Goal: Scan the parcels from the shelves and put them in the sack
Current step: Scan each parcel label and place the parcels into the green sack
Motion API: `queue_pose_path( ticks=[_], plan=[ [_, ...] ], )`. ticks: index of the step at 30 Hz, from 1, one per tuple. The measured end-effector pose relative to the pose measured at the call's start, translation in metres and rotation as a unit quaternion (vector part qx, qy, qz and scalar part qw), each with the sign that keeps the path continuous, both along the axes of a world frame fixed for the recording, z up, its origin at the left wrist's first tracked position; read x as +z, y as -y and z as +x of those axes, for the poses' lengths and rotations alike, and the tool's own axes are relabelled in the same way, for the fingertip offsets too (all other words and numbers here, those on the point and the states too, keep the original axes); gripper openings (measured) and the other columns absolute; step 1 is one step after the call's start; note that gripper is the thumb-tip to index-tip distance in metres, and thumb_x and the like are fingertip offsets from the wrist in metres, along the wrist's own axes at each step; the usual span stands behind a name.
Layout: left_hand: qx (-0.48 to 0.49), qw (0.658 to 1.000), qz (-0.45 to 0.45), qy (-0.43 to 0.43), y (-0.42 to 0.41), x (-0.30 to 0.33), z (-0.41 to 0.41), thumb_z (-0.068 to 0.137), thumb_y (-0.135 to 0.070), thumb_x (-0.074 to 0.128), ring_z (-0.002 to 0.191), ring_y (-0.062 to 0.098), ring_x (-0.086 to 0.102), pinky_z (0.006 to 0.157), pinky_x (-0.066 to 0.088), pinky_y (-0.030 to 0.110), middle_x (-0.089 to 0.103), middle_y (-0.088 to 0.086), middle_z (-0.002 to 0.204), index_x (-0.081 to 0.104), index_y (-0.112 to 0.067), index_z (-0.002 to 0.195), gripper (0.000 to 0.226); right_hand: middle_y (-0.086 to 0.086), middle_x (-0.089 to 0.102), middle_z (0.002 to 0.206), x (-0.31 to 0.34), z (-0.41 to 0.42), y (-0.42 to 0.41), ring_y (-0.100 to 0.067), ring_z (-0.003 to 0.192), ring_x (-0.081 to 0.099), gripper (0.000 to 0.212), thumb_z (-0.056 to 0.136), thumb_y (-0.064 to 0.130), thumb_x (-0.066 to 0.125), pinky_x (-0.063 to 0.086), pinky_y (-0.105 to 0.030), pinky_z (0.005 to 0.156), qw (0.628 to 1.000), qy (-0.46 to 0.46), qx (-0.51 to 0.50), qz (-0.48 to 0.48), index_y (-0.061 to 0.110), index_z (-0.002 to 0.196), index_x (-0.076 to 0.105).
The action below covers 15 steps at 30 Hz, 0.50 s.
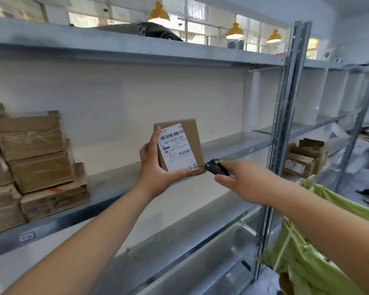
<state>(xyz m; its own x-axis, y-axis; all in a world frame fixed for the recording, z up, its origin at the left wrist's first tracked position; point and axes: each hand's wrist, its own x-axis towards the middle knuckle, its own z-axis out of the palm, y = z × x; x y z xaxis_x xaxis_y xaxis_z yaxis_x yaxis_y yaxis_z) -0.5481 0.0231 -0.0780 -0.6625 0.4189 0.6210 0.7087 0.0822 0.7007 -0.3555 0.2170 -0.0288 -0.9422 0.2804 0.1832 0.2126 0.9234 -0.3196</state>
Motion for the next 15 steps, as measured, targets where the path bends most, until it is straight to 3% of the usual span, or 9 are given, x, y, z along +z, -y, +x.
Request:
queue_pose_path(
  ticks=[3,7,11,15],
  plan=[
    [-0.045,0.999,-0.020,0.012,-0.035,-0.007,0.013,0.050,-0.062,0.098,0.138,0.007,0.030,0.116,0.029,0.035,0.017,-0.032,0.137,0.001,-0.075,0.149,0.139,0.003,0.069,0.081,-0.010,0.019,-0.033,-0.009,0.059,0.061,0.033,0.100,0.054,0.053,0.040,-0.019,0.047,0.997,-0.028,-0.051,-0.041,0.035,0.125,0.062],
    [-0.116,0.991,-0.038,0.048,-0.095,-0.030,0.036,0.050,-0.054,0.100,0.143,0.014,0.036,0.123,0.032,0.048,0.020,-0.025,0.144,0.006,-0.079,0.146,0.137,0.002,0.071,0.079,-0.036,0.053,-0.081,-0.013,0.056,0.063,0.040,0.099,0.055,0.054,0.040,-0.023,0.043,0.989,-0.013,-0.124,-0.075,0.034,0.133,0.059],
    [-0.177,0.978,-0.077,0.076,-0.168,-0.069,0.067,0.046,-0.058,0.099,0.135,0.012,0.040,0.120,0.036,0.053,0.025,-0.020,0.141,0.008,-0.079,0.146,0.137,0.001,0.068,0.079,-0.069,0.088,-0.138,-0.013,0.058,0.060,0.039,0.102,0.049,0.054,0.033,-0.015,0.038,0.980,0.028,-0.180,-0.078,0.026,0.132,0.061],
    [-0.230,0.959,-0.104,0.130,-0.253,-0.112,0.099,0.038,-0.070,0.098,0.132,0.011,0.042,0.116,0.040,0.052,0.027,-0.023,0.138,0.011,-0.079,0.147,0.139,-0.001,0.068,0.086,-0.104,0.129,-0.210,-0.017,0.070,0.064,0.035,0.100,0.044,0.055,0.041,-0.030,0.052,0.961,0.060,-0.254,-0.093,0.021,0.126,0.063]
  ],
)
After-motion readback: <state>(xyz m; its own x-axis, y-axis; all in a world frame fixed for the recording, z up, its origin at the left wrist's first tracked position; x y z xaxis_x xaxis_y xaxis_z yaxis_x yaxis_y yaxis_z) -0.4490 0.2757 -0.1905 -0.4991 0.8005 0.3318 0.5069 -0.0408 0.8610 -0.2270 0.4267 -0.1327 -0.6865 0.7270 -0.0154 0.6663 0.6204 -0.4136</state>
